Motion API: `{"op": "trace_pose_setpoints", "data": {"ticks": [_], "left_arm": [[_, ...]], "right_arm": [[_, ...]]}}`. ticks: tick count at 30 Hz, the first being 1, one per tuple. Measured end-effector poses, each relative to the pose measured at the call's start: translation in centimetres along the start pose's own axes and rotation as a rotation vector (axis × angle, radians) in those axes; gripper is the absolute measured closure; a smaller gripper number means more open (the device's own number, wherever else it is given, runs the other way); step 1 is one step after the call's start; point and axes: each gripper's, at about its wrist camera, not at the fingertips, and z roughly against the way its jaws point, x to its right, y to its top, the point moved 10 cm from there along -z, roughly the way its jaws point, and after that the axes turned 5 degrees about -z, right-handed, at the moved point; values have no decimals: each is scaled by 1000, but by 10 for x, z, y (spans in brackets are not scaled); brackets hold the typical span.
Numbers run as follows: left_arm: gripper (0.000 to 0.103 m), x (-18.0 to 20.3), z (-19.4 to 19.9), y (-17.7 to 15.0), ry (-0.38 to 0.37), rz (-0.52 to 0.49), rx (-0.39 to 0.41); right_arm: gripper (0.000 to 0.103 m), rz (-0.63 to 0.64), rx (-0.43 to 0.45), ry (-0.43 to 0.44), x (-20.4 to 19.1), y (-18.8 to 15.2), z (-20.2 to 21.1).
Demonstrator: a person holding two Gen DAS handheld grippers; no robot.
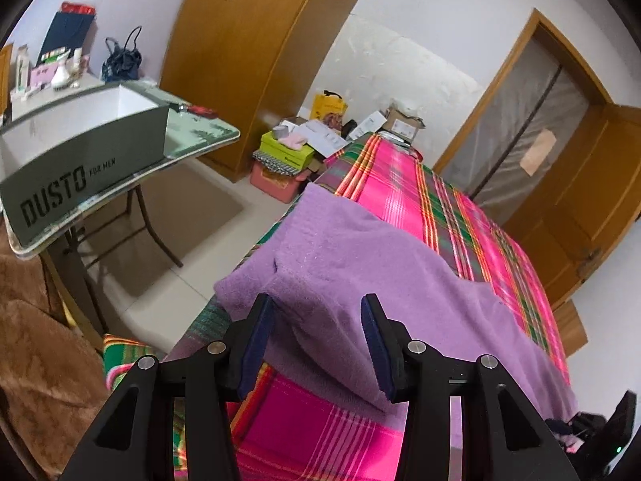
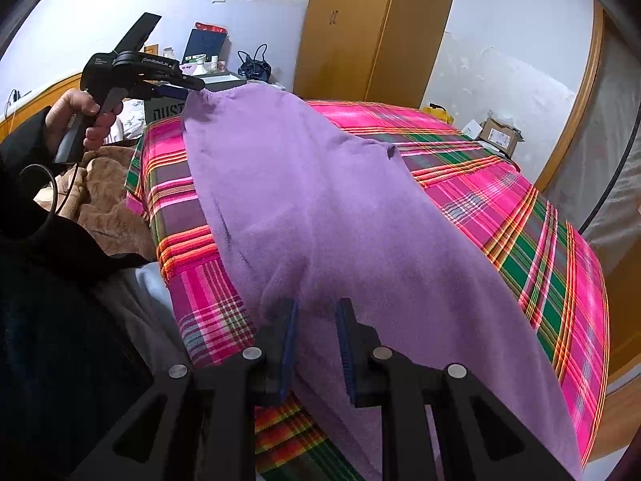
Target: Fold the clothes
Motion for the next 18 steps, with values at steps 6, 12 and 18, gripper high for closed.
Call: {"op": "trace_pose_setpoints", "data": {"ticks": [6,12,18], "left_arm": [[82,-6,-10,2,-24,69,-16],[91,-10,-1,9,-5,64,11],[92,-31,0,3,18,91,-11]], "right_arm": [[83,2,3,-5,0,1,2],[83,-16,1,-22,6,-2,4],[83,-33,8,-31,10,-3,7]]}}
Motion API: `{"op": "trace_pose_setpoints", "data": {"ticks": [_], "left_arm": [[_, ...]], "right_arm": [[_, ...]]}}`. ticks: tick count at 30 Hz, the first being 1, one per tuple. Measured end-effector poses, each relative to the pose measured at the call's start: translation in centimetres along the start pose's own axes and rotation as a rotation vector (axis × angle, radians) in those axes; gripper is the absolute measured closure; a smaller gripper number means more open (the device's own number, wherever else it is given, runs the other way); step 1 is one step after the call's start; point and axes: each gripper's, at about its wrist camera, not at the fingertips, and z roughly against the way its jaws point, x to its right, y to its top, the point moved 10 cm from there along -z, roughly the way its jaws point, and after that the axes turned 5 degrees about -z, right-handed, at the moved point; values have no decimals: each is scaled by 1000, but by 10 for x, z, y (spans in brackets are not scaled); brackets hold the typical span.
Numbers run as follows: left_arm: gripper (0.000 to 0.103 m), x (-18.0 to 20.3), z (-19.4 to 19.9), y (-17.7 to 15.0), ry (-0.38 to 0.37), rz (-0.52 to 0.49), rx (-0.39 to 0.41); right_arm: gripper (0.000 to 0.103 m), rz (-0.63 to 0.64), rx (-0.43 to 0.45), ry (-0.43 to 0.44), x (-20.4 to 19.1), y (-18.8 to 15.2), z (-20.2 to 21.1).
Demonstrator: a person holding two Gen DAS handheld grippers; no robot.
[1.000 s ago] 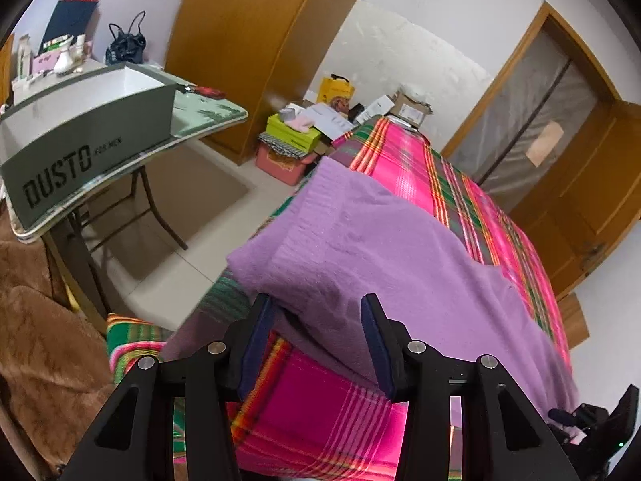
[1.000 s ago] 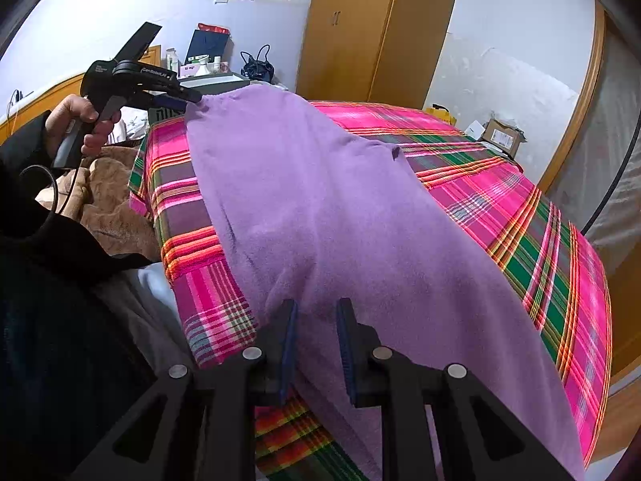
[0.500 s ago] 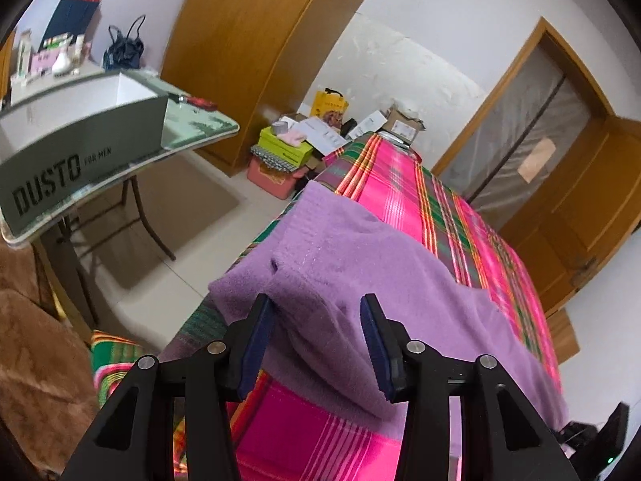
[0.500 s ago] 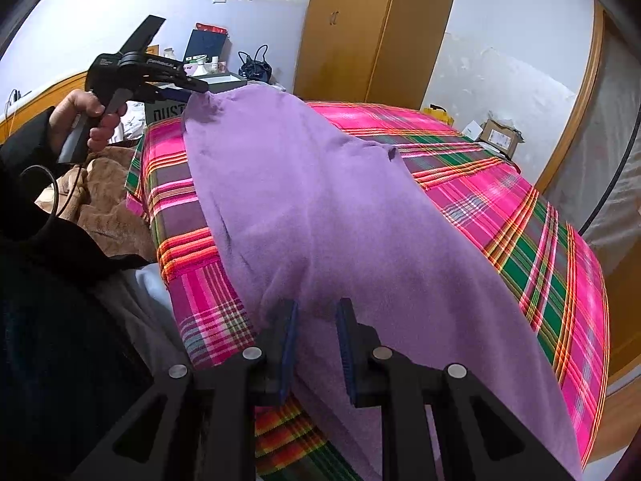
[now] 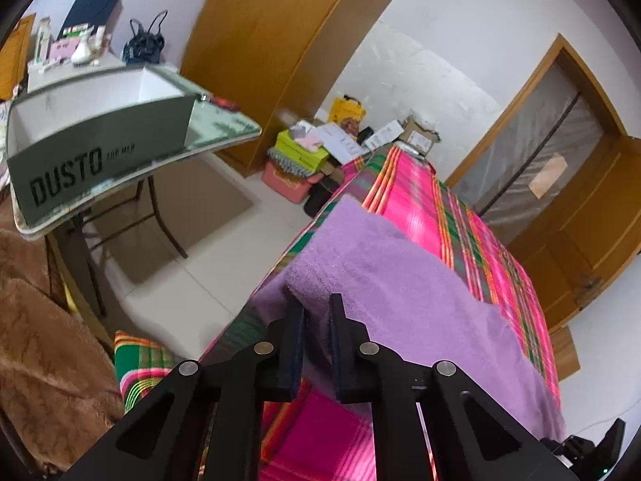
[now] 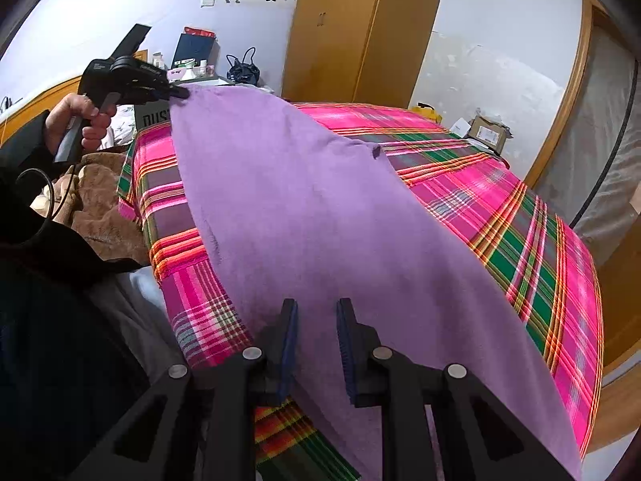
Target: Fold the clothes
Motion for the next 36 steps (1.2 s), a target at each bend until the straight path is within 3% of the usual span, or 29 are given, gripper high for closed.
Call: {"op": "trace_pose_setpoints", "data": {"ticks": [8,17,19,22,28,31,36], "left_arm": [[84,-9,-2,2,-44,49,-29],[70,-11,4,9,-7,49,-23],[62,-16,2,8,20,60,-41],[59,-17,-1,6,95,18,-64],[50,-9,-13,-1,305,-233,-156],[44,-16,-6,5,290,-192,-130],[42,-18,3,12,272,-179,-99]], "right_arm": [[83,-44,13,-15,9,2,1],[81,-269,33,-89,56,4,0],[80,-327,46,-94,66,6,0],[80,-402,60,-116,79,7,-1],[80,-462,2,-163,93,-2,-17],[81,-514,-1,-192,109,-9,-17],[82,-679,22,-303,162,-34,8]]}}
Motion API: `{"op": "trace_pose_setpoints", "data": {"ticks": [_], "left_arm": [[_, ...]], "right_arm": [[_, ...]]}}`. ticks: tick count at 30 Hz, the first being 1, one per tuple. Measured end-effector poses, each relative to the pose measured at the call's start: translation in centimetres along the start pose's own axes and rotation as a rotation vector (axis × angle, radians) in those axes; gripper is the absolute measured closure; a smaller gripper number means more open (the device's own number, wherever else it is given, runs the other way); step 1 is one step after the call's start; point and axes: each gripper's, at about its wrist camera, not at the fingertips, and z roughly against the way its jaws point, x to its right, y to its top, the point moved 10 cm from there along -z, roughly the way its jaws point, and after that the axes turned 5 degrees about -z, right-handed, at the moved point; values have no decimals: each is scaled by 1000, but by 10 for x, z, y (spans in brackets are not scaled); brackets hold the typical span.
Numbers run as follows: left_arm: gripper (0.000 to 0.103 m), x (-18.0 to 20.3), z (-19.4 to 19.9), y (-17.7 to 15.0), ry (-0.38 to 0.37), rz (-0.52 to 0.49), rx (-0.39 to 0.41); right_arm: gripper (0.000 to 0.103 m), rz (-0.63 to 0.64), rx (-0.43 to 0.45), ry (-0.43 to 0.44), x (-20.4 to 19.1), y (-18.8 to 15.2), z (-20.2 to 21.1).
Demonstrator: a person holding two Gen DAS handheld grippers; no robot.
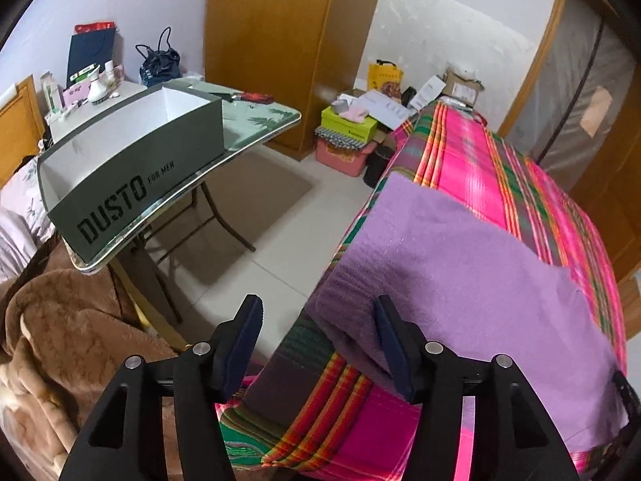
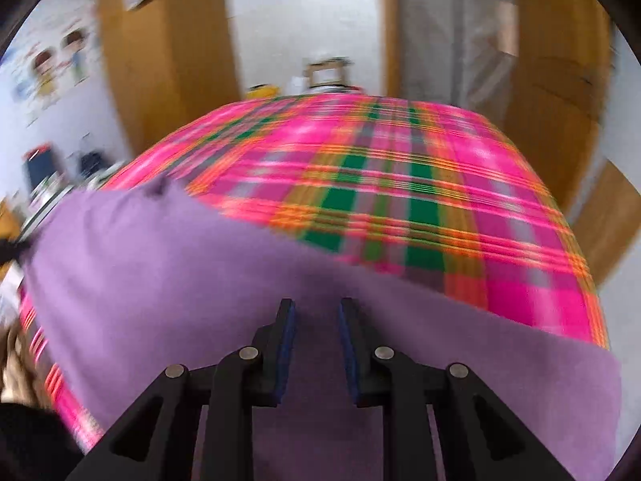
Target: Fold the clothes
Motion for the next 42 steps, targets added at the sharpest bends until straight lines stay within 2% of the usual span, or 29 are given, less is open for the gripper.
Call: {"op": "trace_pose_setpoints", "data": {"ticks": [3,5,8,9,11,14,16,19,21,23,26,28,30,33,36,39,42], "left_arm": [[42,2,2,4,-5,-5,3],[41,0,-7,4,-21,8,-33],[40,-2,-15,0,-26,15,-67],[38,-1,-16,-1,-16,2,-74],[31,2,-22,-4,10,-46,-101],[29,3,-29,-6,32,-104,-129],[29,0,-26,-3,26,-93,-112],[29,-4,-17,1,11,-78,-74],[29,-5,-10,4,-21,-53,-42],[29,-8,-4,6,-76,12,-8],[29,-22,4,13,-156,180,52],[29,-27,10,17,-182,257,88],[29,-26,19,25,-164,272,145],[29,-7,32,35,-171,231,207],[29,34,38,41,-252,157,224],[29,91,37,37,-349,40,197],[29,161,32,22,-455,-109,143]], "right_arm": [[81,-102,56,-104,57,7,26],[81,-204,91,-159,103,6,49],[78,-338,127,-187,157,-5,80],[78,-340,133,-166,160,-9,87],[78,-300,125,-105,153,-20,93],[78,-170,66,-8,117,-38,86],[78,-79,28,-11,99,-47,74],[82,-19,24,-104,106,-50,62],[82,-56,46,-170,125,-46,63],[82,-121,61,-255,150,-42,69],[80,-193,124,-151,151,-35,86],[80,-125,145,-44,124,-33,94],[80,-15,121,47,88,-41,93],[80,121,59,99,53,-62,83],[82,192,16,88,42,-85,78],[83,146,19,55,61,-86,85],[83,91,52,-24,86,-75,91]]}}
